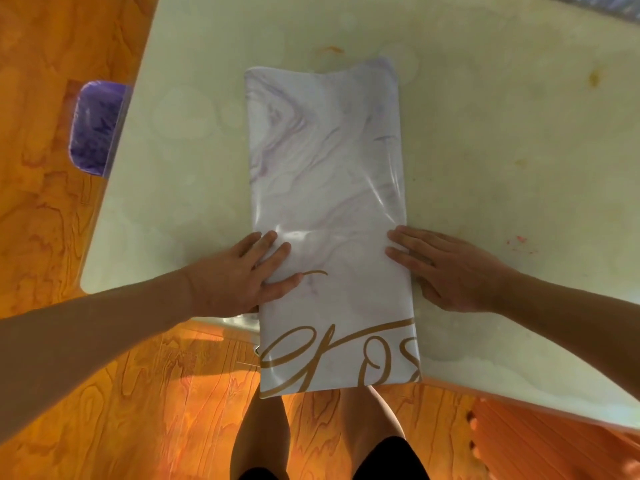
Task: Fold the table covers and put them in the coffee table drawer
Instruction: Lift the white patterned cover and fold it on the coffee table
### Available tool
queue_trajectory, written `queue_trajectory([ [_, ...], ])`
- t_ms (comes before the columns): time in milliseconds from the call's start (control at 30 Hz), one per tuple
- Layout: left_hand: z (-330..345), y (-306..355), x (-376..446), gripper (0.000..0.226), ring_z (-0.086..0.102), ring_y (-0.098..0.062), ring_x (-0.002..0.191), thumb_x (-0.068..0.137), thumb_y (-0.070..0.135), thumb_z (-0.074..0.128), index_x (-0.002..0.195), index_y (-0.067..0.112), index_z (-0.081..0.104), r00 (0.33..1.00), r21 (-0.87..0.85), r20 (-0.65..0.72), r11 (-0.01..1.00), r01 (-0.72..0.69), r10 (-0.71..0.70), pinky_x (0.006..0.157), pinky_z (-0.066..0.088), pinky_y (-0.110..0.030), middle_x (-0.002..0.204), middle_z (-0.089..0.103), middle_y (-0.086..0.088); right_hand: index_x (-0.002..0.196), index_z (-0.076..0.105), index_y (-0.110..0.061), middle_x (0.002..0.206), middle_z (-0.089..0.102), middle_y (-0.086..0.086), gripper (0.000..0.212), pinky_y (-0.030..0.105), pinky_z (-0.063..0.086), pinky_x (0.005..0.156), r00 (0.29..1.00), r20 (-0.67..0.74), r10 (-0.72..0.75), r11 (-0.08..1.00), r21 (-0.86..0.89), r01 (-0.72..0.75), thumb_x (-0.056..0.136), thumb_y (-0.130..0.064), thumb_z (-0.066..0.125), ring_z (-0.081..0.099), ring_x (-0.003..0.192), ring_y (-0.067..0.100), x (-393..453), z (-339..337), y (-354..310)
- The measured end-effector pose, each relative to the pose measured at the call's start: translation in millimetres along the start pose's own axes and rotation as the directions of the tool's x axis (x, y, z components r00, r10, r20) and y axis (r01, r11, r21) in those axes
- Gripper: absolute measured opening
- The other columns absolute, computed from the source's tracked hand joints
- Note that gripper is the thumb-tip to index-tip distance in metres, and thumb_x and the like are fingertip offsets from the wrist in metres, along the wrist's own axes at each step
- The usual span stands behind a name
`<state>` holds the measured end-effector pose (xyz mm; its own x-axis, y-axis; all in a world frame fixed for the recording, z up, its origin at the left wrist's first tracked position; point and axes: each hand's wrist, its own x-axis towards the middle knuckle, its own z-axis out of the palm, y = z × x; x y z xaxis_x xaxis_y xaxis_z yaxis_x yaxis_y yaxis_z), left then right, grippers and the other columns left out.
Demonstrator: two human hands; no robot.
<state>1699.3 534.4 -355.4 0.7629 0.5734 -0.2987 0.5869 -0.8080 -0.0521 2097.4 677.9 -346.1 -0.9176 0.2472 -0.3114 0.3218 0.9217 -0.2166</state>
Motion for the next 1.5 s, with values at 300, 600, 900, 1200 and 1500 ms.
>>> queue_trajectory([
  [300,-14.6,16.3,15.4,0.047,0.056,-0.057,0.118,0.106,0.014,0.028,0.149,0.011,0.046,0.979,-0.062,-0.120,0.985,0.161,-0.168,0.093,0.053,-0.063,0.147,0.049,-0.026,0.157,0.028,-0.011,0.162,0.028,0.018,0.072,0.049,0.034,0.118,0.998,0.035,-0.052,0.998,-0.040,0.054,0.097,-0.042,0.054,0.026,0.151,0.032,-0.1,-6.3,2.8],
  [600,-36.0,-29.7,2.5,0.046,0.063,0.005,0.111,0.082,0.046,0.060,0.122,0.028,0.074,0.797,-0.839,0.249,0.288,0.462,-0.551,0.098,0.046,-0.014,0.122,0.070,0.017,0.135,0.061,-0.010,0.142,0.059,0.002,0.051,0.036,0.041,0.109,0.978,-0.117,0.174,0.942,0.308,-0.131,0.092,-0.037,0.050,0.054,0.129,0.015,8.7,-8.7,9.3],
  [900,-60.6,-73.6,69.3,0.049,0.068,-0.033,0.096,0.101,0.050,0.043,0.111,0.009,0.069,0.090,-0.619,0.770,-0.705,0.347,-0.632,0.089,0.055,-0.039,0.107,0.072,-0.014,0.079,0.053,-0.025,0.083,0.064,-0.001,0.034,0.033,0.041,0.068,0.420,0.240,0.875,0.122,0.730,-0.672,0.092,-0.056,0.061,0.060,0.081,0.024,90.6,-53.6,5.5],
  [1200,-64.3,-63.3,85.0,0.061,0.056,-0.044,0.122,0.107,0.050,0.026,0.129,0.004,0.059,-0.086,-0.538,0.685,-0.581,0.611,-0.724,0.104,0.041,-0.046,0.132,0.061,-0.024,0.101,0.058,-0.019,0.091,0.062,0.002,0.040,0.034,0.042,0.073,0.300,0.307,0.903,0.017,0.672,-0.740,0.092,-0.058,0.053,0.058,0.087,0.030,104.2,-71.8,-2.7],
  [1500,-58.3,-44.4,88.6,0.053,0.065,-0.044,0.091,0.102,0.055,0.035,0.104,0.005,0.050,-0.081,-0.596,0.537,-0.446,0.667,-0.839,0.074,0.047,-0.044,0.092,0.067,-0.019,0.130,0.058,-0.018,0.119,0.064,0.008,0.047,0.037,0.046,0.089,0.211,0.163,0.964,0.004,0.782,-0.623,0.096,-0.050,0.054,0.060,0.111,0.032,145.1,-92.5,3.2],
])
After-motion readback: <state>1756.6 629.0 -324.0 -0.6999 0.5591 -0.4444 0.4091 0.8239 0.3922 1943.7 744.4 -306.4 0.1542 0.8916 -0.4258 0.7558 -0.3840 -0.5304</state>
